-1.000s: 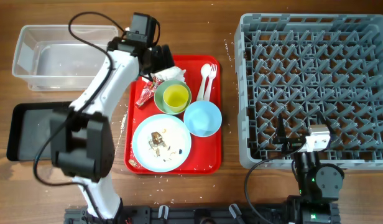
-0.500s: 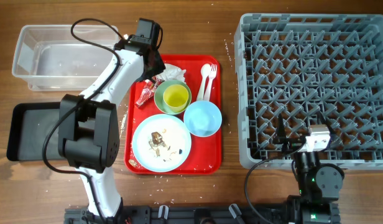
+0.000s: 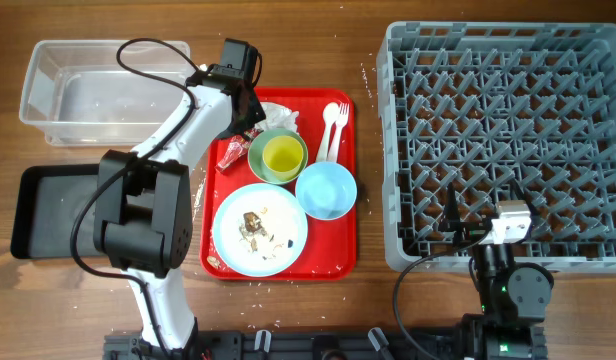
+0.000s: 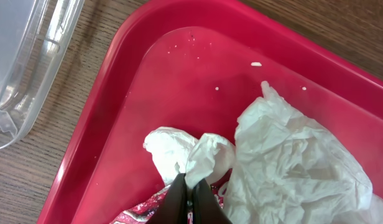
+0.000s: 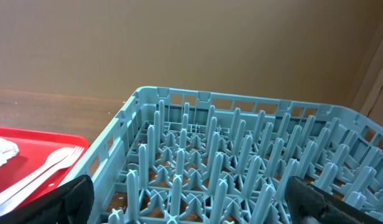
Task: Sort waste into correct bins and load items into the dishwasher rack
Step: 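Reach the left gripper to the white tissue on the red tray and grasp it, then carry the tissue with the left gripper into the clear plastic bin and release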
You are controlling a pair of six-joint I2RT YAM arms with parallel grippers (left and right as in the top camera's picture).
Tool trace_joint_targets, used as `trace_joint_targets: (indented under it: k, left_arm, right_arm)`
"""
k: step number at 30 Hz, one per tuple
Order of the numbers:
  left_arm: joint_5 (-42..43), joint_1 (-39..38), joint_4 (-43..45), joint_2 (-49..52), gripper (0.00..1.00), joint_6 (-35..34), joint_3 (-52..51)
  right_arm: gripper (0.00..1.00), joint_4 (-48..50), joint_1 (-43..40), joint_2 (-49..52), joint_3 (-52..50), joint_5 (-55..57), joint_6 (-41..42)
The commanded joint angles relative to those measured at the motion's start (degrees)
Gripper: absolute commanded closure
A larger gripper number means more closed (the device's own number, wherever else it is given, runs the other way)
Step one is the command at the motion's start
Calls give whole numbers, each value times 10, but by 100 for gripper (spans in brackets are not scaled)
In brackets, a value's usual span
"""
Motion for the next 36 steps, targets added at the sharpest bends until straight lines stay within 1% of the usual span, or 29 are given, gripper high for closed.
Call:
trace_joint_targets:
  k: [1, 5, 7, 10, 12, 15, 17, 21, 24, 26, 28, 29, 31, 34, 36]
  left_arm:
    - [-8, -2, -3, -9, 96, 1, -4]
    - [-8, -2, -7, -82, 96, 1, -4]
    - [-8, -2, -4, -149, 96, 1, -4]
    - [-10, -1, 3, -218, 96, 1, -4]
    - [-22, 1, 3, -257, 96, 1, -4]
    - [-43, 3, 2, -286, 96, 1, -4]
    - [-70, 3, 10, -291, 96, 1, -4]
    - [-152, 11, 41, -291, 96, 1, -4]
    - [-202, 33, 75, -291, 96, 1, -4]
    - [-234, 64, 110, -290, 96, 1, -4]
    - [-237, 91, 129, -289, 96, 0, -5]
    - [-232, 120, 144, -282, 96, -4, -5]
    - [-222, 146, 152, -270, 96, -4, -5]
    - [-172, 183, 158, -237, 96, -4, -5]
    - [-145, 198, 146, -214, 96, -4, -5]
  right_arm:
    - [0, 2, -3, -4, -1, 5, -5]
    - [0, 2, -3, -4, -1, 5, -5]
    - [0, 2, -3, -4, -1, 5, -5]
    - [0, 2, -3, -4, -1, 5, -5]
    - [0, 2, -3, -4, -1, 5, -5]
    - [0, 2, -3, -4, -1, 5, -5]
    - [0, 2, -3, -4, -1, 5, -5]
    - [0, 2, -3, -4, -1, 5, -5]
    - [0, 2, -3, -4, -1, 5, -5]
    - [0, 2, -3, -4, -1, 5, -5]
    - [0, 2, -3, -4, -1, 5, -5]
    - [0, 2, -3, -4, -1, 5, -5]
    - [0, 2, -3, -4, -1, 5, -5]
    - [0, 2, -3, -4, -1, 5, -5]
    - [0, 2, -3, -4, -1, 5, -5]
